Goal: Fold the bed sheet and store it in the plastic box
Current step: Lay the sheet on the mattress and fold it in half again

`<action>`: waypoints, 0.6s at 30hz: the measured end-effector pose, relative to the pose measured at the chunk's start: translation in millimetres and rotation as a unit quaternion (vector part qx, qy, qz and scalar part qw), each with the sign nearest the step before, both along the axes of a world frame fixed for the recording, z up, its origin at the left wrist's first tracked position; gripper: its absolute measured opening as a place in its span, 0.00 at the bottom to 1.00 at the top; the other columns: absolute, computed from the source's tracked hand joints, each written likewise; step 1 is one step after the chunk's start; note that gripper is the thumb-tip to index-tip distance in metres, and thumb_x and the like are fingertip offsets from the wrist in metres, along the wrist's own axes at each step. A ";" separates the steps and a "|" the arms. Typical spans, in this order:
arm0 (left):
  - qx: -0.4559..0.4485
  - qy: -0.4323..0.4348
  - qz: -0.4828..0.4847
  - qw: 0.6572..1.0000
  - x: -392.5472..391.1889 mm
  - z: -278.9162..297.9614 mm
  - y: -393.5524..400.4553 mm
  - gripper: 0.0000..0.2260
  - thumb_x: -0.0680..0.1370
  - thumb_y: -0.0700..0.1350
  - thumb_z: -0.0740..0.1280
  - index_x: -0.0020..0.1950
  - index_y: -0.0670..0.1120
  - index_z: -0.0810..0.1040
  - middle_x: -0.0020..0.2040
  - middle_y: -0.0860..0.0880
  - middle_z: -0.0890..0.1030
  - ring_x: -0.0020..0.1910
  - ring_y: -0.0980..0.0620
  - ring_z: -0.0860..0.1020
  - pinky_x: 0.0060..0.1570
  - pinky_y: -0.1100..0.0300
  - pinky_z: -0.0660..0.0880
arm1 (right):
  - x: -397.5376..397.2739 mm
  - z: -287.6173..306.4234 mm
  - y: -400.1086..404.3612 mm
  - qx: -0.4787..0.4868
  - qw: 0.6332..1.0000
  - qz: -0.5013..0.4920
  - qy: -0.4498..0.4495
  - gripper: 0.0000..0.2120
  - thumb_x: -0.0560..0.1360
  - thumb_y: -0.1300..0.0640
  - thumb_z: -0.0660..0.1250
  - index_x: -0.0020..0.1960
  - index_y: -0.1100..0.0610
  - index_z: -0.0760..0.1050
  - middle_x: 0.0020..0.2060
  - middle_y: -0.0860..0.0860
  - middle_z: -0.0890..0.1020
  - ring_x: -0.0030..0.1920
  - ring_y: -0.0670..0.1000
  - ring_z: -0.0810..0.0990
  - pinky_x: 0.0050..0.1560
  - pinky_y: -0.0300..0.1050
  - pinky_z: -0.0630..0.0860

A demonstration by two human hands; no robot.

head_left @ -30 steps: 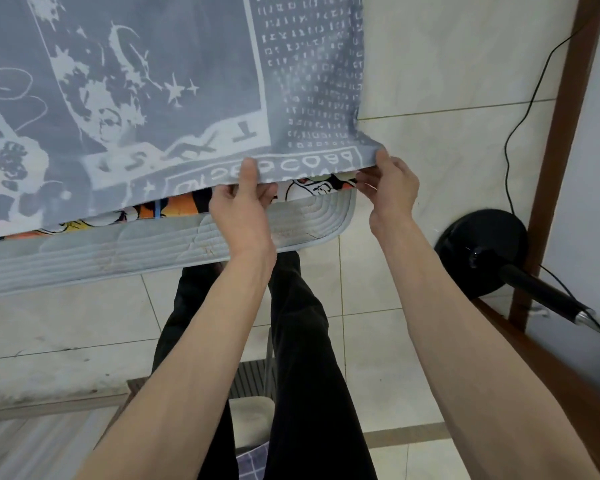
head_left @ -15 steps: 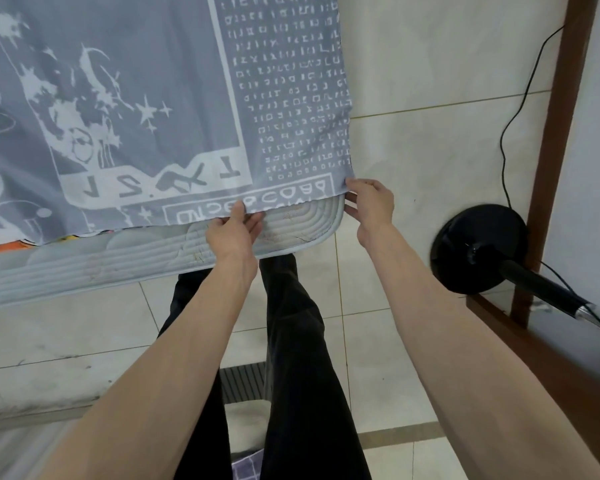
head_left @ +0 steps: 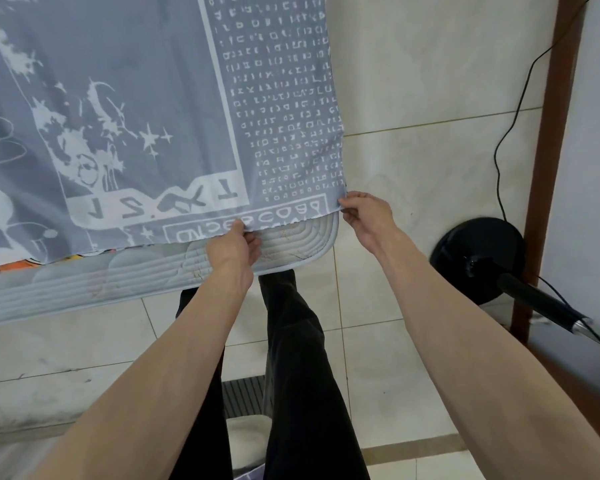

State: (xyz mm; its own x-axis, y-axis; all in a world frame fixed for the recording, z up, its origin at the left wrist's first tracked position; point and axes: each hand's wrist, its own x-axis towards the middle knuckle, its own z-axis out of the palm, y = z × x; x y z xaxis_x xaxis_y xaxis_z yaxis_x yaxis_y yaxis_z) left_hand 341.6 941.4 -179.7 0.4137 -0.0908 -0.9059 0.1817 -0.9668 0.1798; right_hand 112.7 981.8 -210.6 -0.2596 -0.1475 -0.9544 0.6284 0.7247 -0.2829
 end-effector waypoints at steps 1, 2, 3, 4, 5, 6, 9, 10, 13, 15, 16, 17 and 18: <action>-0.001 -0.003 -0.004 1.000 -1.3 0.1 0.4 0.07 0.82 0.46 0.68 0.47 0.44 0.80 0.40 0.47 0.83 0.35 0.52 0.82 0.38 0.59 0.81 | 1.1 0.2 1.8 0.000 1.000 -0.012 0.006 0.07 0.71 0.70 0.71 0.43 0.60 0.78 0.37 0.53 0.82 0.35 0.48 0.79 0.38 0.38 0.78; 0.001 -0.002 -0.008 1.000 -2.3 0.7 0.0 0.06 0.82 0.45 0.68 0.47 0.44 0.80 0.41 0.47 0.83 0.35 0.52 0.82 0.37 0.59 0.81 | 1.7 1.4 3.1 -0.001 0.999 -0.029 0.013 0.07 0.71 0.71 0.71 0.43 0.60 0.78 0.38 0.53 0.82 0.35 0.48 0.79 0.39 0.38 0.78; 0.005 0.004 -0.011 1.000 -2.8 1.8 -0.4 0.06 0.82 0.45 0.68 0.48 0.44 0.80 0.41 0.47 0.84 0.36 0.52 0.83 0.37 0.58 0.82 | 2.7 3.8 5.0 -0.001 0.999 -0.048 0.017 0.07 0.71 0.71 0.72 0.43 0.61 0.78 0.39 0.54 0.82 0.35 0.48 0.79 0.40 0.38 0.79; 0.012 0.016 -0.015 1.000 -3.2 3.7 -1.0 0.07 0.82 0.46 0.68 0.50 0.43 0.80 0.41 0.47 0.84 0.37 0.51 0.83 0.38 0.58 0.82 | 4.3 6.7 6.8 -0.001 0.998 -0.067 0.019 0.07 0.71 0.71 0.72 0.43 0.61 0.78 0.39 0.53 0.82 0.35 0.49 0.80 0.40 0.38 0.79; 0.022 0.031 -0.020 0.999 -3.2 5.7 -2.0 0.08 0.82 0.48 0.67 0.51 0.43 0.80 0.42 0.47 0.84 0.39 0.51 0.83 0.40 0.57 0.82 | 5.9 9.7 8.0 -0.002 0.996 -0.084 0.021 0.07 0.71 0.72 0.72 0.43 0.61 0.78 0.38 0.53 0.82 0.34 0.48 0.80 0.40 0.38 0.79; 0.034 0.046 -0.030 0.998 -2.8 7.3 -2.5 0.10 0.83 0.49 0.66 0.51 0.43 0.79 0.43 0.47 0.83 0.40 0.50 0.83 0.40 0.57 0.82 | 7.4 11.8 8.6 -0.001 0.995 -0.095 0.026 0.08 0.71 0.72 0.72 0.42 0.61 0.78 0.37 0.53 0.82 0.33 0.48 0.80 0.40 0.37 0.79; 0.071 0.082 -0.105 0.989 -5.0 15.0 -2.1 0.13 0.83 0.52 0.64 0.50 0.43 0.79 0.43 0.46 0.83 0.40 0.49 0.83 0.40 0.54 0.81 | 12.2 16.9 6.6 0.003 0.993 -0.109 0.050 0.08 0.71 0.73 0.71 0.42 0.61 0.78 0.38 0.53 0.82 0.34 0.48 0.79 0.39 0.37 0.78; 0.067 0.085 -0.156 0.982 -8.9 18.8 -1.7 0.13 0.83 0.51 0.63 0.50 0.43 0.80 0.42 0.46 0.84 0.40 0.48 0.83 0.42 0.53 0.82 | 14.0 19.0 5.4 0.004 0.992 -0.112 0.058 0.09 0.72 0.73 0.71 0.41 0.60 0.77 0.38 0.53 0.81 0.35 0.49 0.78 0.39 0.37 0.78; -0.073 0.026 -0.433 0.898 -29.4 30.6 2.7 0.13 0.82 0.52 0.62 0.45 0.46 0.79 0.39 0.50 0.84 0.40 0.49 0.83 0.45 0.52 0.80 | 20.4 24.9 3.9 0.012 0.990 -0.107 0.093 0.10 0.72 0.74 0.70 0.43 0.60 0.77 0.40 0.53 0.81 0.37 0.50 0.78 0.39 0.37 0.77; -0.196 -0.004 -0.590 0.783 -48.7 39.3 4.2 0.10 0.82 0.53 0.61 0.47 0.50 0.76 0.42 0.53 0.82 0.42 0.52 0.80 0.41 0.54 0.76 | 24.2 31.2 4.5 0.013 0.990 -0.100 0.094 0.12 0.72 0.74 0.69 0.46 0.59 0.76 0.43 0.54 0.81 0.39 0.50 0.78 0.39 0.39 0.76; -0.240 -0.008 -0.651 0.720 -59.1 39.5 4.2 0.08 0.82 0.52 0.62 0.51 0.50 0.76 0.47 0.52 0.81 0.46 0.51 0.78 0.43 0.54 0.75 | 24.0 35.1 4.7 0.010 0.991 -0.097 0.088 0.12 0.72 0.74 0.68 0.48 0.59 0.76 0.43 0.55 0.80 0.39 0.51 0.78 0.39 0.39 0.75; -0.272 -0.010 -0.705 0.655 -69.2 37.0 4.5 0.08 0.82 0.51 0.62 0.56 0.49 0.76 0.52 0.51 0.80 0.51 0.49 0.77 0.48 0.52 0.75 | 22.3 38.6 4.5 0.006 0.993 -0.093 0.078 0.14 0.72 0.75 0.67 0.49 0.58 0.75 0.44 0.56 0.80 0.39 0.51 0.78 0.39 0.40 0.75; -0.288 -0.017 -0.750 0.596 -77.1 32.6 5.0 0.10 0.81 0.50 0.63 0.60 0.48 0.76 0.57 0.50 0.78 0.56 0.48 0.76 0.53 0.52 0.74 | 20.0 41.8 3.9 0.002 0.994 -0.089 0.064 0.15 0.72 0.75 0.67 0.51 0.58 0.75 0.44 0.57 0.80 0.39 0.51 0.78 0.40 0.41 0.75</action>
State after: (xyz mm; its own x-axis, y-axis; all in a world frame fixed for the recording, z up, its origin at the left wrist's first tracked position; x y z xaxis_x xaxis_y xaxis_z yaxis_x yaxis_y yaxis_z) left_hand 264.5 946.4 -147.1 -0.5056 -0.6728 -0.5400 -0.8218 0.1852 0.5388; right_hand 132.7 985.7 -168.8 -0.4007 -0.0858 -0.9122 0.7051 0.6069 -0.3668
